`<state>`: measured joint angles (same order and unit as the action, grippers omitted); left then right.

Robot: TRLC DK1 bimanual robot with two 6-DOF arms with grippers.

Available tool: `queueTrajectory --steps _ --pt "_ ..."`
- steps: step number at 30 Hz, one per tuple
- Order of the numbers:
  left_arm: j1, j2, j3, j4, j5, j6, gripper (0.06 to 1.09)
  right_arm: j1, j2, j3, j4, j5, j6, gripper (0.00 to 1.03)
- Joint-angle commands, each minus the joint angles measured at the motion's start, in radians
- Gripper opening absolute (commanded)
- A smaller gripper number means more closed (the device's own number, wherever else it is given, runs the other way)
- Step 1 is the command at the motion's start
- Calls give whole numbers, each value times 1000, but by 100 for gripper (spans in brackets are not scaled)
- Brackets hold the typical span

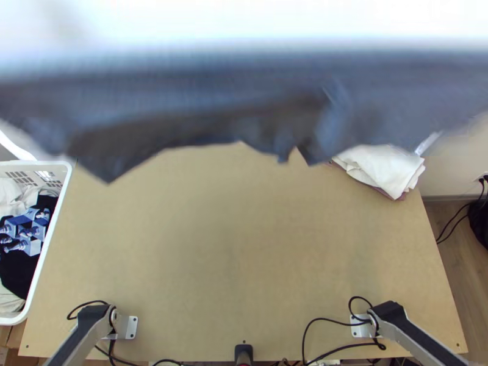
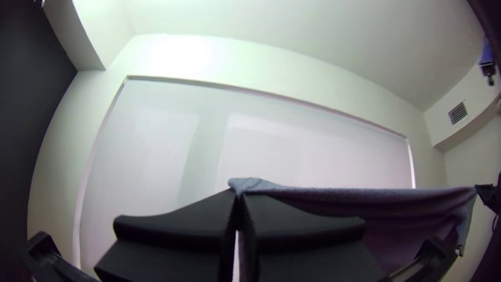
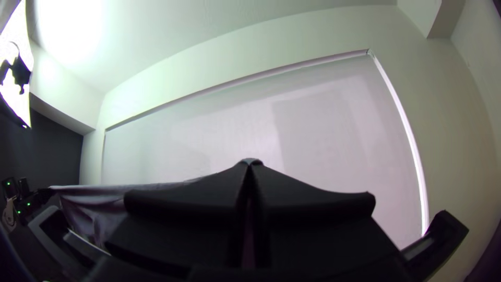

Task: Fold the t-shirt

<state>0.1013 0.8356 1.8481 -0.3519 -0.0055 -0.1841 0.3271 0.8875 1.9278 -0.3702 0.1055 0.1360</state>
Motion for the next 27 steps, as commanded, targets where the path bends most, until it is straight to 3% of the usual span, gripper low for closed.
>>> queueTrajectory --steps 1,5,15,22,27 --pt "3 -121 -141 -79 2 -14 9 -10 -90 -61 -82 30 37 3" --pt "1 -237 -383 -71 12 0 9 -17 -167 -187 -108 31 43 3" --pt "-6 -259 -687 -50 12 -9 10 10 -283 -685 -55 28 149 3" --pt "-15 -228 -1007 106 39 2 10 30 -246 -1113 182 0 205 3" --pt "-29 -115 -1185 251 47 -3 10 9 -110 -1280 379 -17 232 3"
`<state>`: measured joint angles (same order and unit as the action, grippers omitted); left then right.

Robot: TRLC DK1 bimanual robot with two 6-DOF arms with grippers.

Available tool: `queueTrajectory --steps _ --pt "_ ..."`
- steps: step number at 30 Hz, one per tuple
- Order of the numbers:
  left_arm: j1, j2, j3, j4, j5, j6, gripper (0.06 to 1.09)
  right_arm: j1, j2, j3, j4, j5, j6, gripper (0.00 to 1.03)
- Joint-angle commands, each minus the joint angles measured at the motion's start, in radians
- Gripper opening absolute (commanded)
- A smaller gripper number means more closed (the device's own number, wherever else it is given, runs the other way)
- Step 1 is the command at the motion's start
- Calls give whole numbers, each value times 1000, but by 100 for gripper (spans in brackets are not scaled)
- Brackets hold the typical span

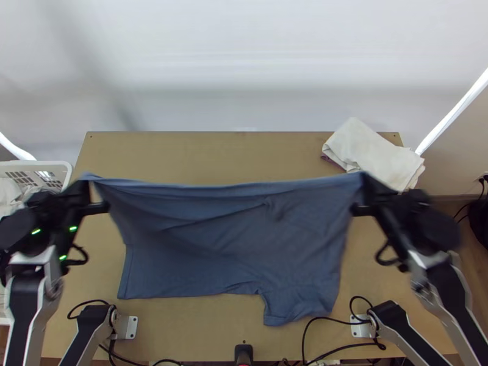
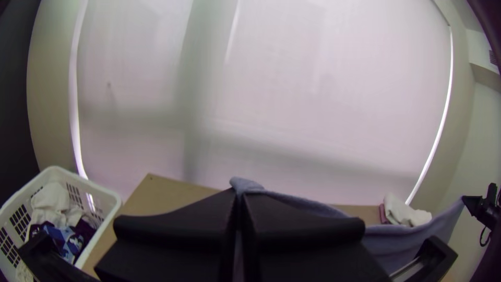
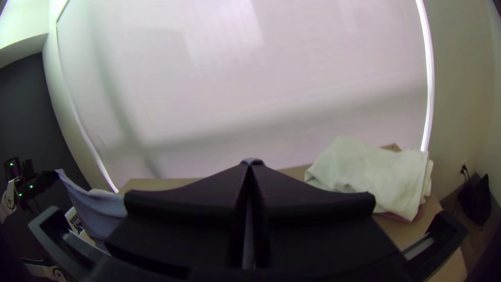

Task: Fold the t-shirt

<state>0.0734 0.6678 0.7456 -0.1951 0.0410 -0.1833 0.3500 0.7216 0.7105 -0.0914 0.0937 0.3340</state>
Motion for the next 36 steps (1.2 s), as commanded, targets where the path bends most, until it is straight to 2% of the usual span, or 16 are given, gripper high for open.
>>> queueTrajectory --steps 1,8,16,22,25,31,36 --pt "-1 73 -107 129 0 -5 9 -16 79 -80 134 -6 34 3" --pt "2 282 -114 279 0 -42 10 -62 263 -63 312 -8 37 3" --pt "8 543 -14 390 0 -54 10 -129 530 41 417 -11 59 3" --pt "9 771 130 367 -1 -70 10 -148 748 170 400 -17 131 3" --pt "9 878 227 295 -1 -82 10 -144 829 233 394 -17 145 3" --pt "26 1086 451 88 -1 -97 10 -140 984 399 248 -18 201 3" --pt "26 1162 521 72 -1 -100 10 -143 1079 511 142 -20 240 3"
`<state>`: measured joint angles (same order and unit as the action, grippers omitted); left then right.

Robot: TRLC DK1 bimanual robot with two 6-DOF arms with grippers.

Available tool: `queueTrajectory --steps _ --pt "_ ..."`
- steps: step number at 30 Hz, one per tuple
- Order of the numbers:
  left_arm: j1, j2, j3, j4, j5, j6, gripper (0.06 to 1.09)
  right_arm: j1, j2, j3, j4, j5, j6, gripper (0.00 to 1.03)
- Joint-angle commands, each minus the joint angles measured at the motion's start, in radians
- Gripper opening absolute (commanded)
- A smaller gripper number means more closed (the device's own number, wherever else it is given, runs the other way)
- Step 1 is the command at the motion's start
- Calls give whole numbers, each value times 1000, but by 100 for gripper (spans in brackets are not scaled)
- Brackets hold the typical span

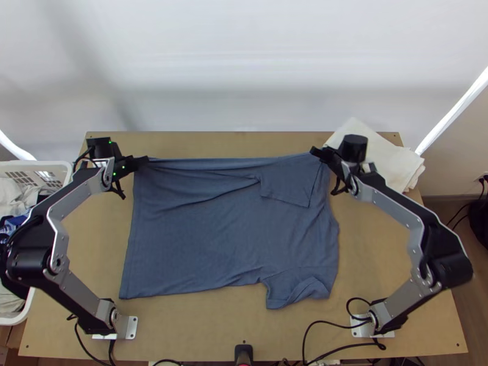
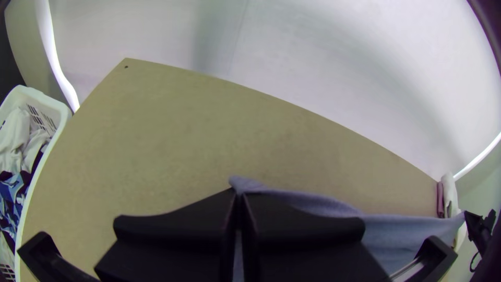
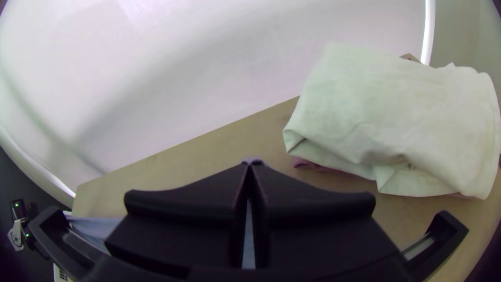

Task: Fold the t-shirt

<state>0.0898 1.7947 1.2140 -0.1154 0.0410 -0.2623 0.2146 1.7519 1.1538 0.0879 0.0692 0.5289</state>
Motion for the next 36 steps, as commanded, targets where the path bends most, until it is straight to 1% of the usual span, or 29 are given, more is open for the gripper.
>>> queueTrajectory --steps 1,3,5,8,10,11,14,17,18,19,22,30,36 --pt "10 49 70 -18 -1 -26 10 -12 70 99 -76 4 57 3" --pt "10 88 117 -53 -1 -31 10 -17 112 164 -158 -2 71 3" --pt "13 134 182 -115 -1 -31 10 -23 164 253 -280 -17 82 3" --pt "13 209 298 -251 -1 -32 10 -27 241 399 -459 -23 83 3" --pt "14 255 381 -363 -1 -41 10 -32 273 465 -528 -23 83 3" --pt "13 267 410 -409 -1 -41 10 -32 281 481 -542 -25 82 3" --pt "13 265 424 -443 -1 -34 10 -32 279 494 -547 -40 80 3" --pt "21 249 426 -484 0 -18 10 -32 273 515 -593 -60 80 3" --pt "27 241 424 -500 10 -15 10 -32 270 521 -613 -63 80 3" --pt "37 235 423 -523 49 -11 10 -32 265 526 -632 -74 80 3" --pt "62 204 409 -572 99 -6 10 -29 241 517 -680 -83 72 3" --pt "111 38 286 -593 171 37 10 -26 123 377 -700 -83 26 3" --pt "125 -37 168 -593 174 74 10 -17 51 265 -700 -83 -6 3"
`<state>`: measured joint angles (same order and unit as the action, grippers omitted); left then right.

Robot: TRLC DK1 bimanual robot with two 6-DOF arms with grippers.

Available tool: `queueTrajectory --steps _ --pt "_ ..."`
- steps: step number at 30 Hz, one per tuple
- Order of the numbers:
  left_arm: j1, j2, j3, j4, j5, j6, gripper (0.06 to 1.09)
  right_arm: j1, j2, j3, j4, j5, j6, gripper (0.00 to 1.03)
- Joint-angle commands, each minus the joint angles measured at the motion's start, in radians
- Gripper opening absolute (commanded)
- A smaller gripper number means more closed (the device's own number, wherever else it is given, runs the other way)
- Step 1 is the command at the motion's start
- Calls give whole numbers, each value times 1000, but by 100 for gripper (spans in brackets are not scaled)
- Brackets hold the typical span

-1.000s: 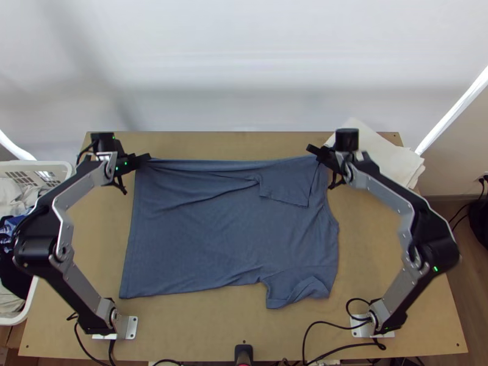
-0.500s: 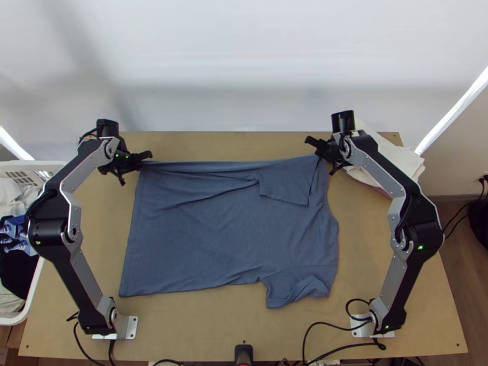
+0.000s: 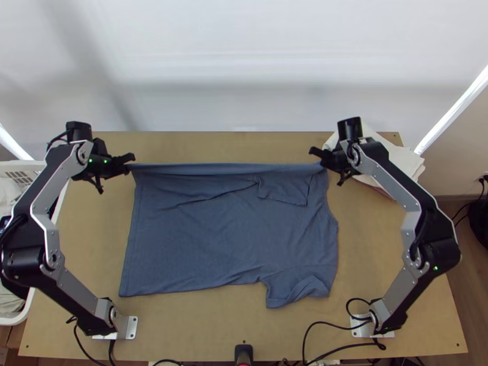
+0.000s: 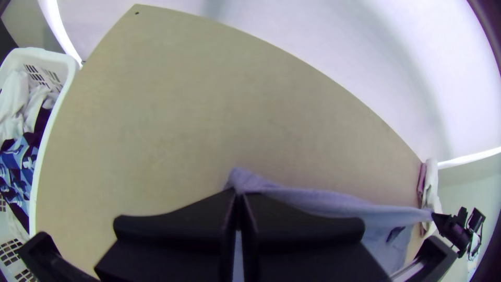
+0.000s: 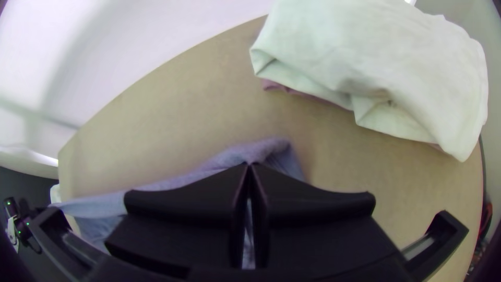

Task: Fold the t-shirt

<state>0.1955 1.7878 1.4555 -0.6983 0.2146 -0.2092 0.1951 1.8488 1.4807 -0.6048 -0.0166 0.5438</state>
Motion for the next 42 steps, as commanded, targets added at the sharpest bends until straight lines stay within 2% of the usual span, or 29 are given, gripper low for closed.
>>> queueTrajectory --steps 1,11,17,20,21,22,23,24,25,26,27,28,31,32,35,37,40,42 --pt "21 -39 -92 -9 0 24 10 6 -59 -79 -7 3 -21 3" --pt "21 -108 -280 42 5 33 10 27 -177 -250 34 4 -21 3" --pt "7 -153 -371 62 9 42 10 30 -230 -370 122 9 -22 3" --pt "5 -220 -445 99 52 82 10 30 -281 -450 208 9 -22 4" --pt "5 -251 -474 117 52 91 13 30 -296 -471 224 9 -22 13" --pt "4 -283 -495 123 52 97 25 30 -312 -487 224 9 -21 25" --pt "4 -318 -517 123 52 100 42 32 -329 -504 224 9 -13 38" --pt "4 -357 -543 122 52 97 66 33 -347 -520 224 7 -5 49" --pt "10 -392 -570 115 54 93 86 35 -365 -534 224 7 -4 57" --pt "10 -419 -584 100 60 99 95 35 -387 -548 224 7 1 62" --pt "12 -442 -589 80 63 106 100 35 -405 -562 221 7 12 66" --pt "13 -459 -592 71 63 113 104 41 -434 -571 206 7 7 71" --pt "55 -467 -584 20 63 148 104 46 -582 -631 177 9 22 80" --pt "74 -472 -580 13 63 154 104 46 -632 -649 152 9 47 86" --pt "127 -492 -567 -1 65 183 104 76 -706 -645 -32 7 85 98" --pt "144 -513 -554 -27 65 202 104 78 -749 -658 -124 3 105 98" --pt "148 -539 -534 -69 63 215 104 60 -797 -706 -214 -160 134 96" --pt "150 -556 -523 -87 63 218 104 69 -801 -708 -332 -221 165 96"
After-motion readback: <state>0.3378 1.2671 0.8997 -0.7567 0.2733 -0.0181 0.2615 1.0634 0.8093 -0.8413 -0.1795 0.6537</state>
